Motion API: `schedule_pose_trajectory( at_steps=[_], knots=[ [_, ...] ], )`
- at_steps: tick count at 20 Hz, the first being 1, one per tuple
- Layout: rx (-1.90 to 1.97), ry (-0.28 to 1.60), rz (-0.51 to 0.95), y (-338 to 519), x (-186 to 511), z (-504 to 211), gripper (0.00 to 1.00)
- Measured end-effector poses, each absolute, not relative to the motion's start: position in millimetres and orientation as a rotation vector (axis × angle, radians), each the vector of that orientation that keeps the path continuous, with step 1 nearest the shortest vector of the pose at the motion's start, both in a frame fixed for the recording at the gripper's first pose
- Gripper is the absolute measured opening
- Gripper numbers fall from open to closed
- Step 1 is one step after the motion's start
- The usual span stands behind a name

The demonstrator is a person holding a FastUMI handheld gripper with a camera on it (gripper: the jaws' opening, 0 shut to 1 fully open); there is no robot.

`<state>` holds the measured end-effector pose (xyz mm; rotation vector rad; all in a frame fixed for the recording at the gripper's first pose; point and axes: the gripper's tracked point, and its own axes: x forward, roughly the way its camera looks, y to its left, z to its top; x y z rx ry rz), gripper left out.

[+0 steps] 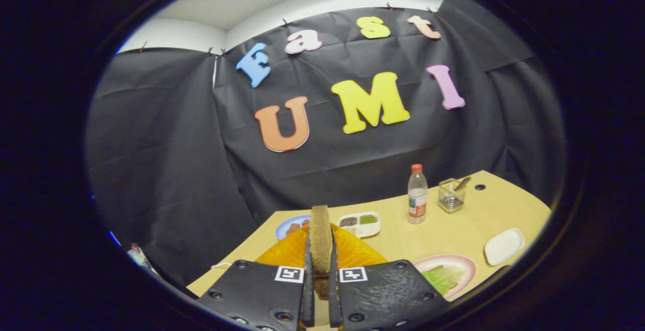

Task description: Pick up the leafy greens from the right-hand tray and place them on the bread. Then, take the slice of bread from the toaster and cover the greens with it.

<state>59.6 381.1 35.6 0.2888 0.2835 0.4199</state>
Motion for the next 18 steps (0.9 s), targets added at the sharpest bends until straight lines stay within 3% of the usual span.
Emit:
schedule_pose_trajectory(
  at_steps=[7, 18],
  knots=[
    [0.37, 0.342, 0.272, 287.4, 81.7, -42.2, 0.11],
    [0.444, 0.446, 0.247, 276.0, 93.0, -119.8, 0.11]
  ],
)
